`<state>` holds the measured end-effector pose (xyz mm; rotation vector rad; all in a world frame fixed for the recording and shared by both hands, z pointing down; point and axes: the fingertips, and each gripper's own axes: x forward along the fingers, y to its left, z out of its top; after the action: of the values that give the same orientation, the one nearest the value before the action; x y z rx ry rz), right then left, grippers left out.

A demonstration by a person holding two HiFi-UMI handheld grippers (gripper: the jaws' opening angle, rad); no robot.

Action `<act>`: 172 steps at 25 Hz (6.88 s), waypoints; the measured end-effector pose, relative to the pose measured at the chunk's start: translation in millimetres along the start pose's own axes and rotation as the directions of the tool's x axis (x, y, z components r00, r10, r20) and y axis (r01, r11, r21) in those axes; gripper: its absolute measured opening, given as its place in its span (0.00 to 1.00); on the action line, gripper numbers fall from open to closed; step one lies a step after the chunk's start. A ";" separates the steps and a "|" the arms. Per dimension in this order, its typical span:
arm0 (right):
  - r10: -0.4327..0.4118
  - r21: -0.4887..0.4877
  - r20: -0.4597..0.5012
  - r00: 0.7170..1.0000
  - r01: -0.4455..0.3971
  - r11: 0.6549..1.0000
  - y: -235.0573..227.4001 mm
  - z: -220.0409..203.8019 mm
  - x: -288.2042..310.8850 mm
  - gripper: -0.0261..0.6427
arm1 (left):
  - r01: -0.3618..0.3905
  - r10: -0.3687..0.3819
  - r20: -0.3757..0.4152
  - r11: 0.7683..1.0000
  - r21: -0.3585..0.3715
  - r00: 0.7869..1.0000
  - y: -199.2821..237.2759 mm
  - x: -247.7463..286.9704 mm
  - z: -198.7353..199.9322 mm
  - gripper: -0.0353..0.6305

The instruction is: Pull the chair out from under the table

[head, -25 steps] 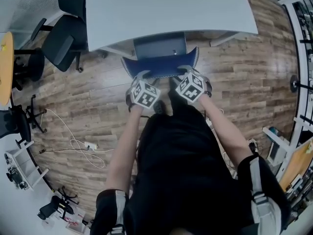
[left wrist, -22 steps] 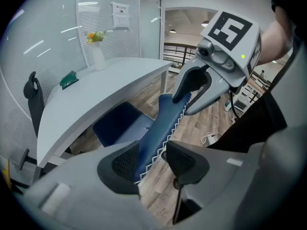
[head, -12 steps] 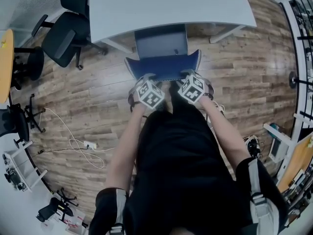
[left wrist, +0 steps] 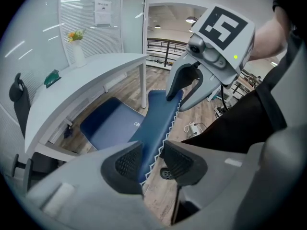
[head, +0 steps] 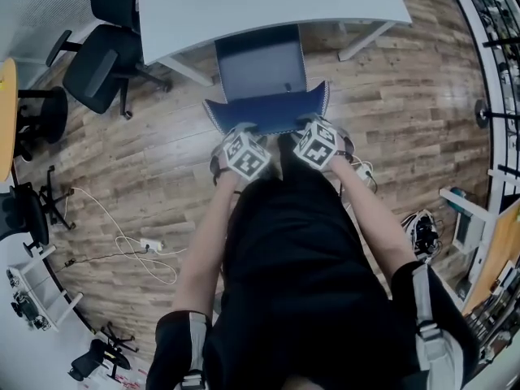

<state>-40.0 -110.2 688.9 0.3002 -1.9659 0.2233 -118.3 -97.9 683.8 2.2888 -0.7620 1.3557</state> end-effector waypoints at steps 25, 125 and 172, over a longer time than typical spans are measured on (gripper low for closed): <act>-0.005 0.050 -0.033 0.999 0.007 0.999 75.1 -37.6 -11.7 0.25 | 0.059 -0.060 0.013 0.996 0.063 0.998 -73.1 -16.0 -36.8 0.26; -0.032 -0.145 0.276 0.961 0.075 0.987 133.7 -152.5 -104.0 0.26 | -0.238 0.230 0.086 0.967 0.090 0.969 -230.4 -23.9 -1.9 0.30; -0.447 0.261 0.283 0.849 0.381 0.887 164.1 -118.4 -169.1 0.19 | -0.113 0.210 0.482 0.968 -0.224 0.850 -216.6 -199.1 -76.2 0.45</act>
<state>77.1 98.5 578.1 0.9394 -2.1571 0.0828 -113.9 166.8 534.5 2.4879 -1.2144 0.6910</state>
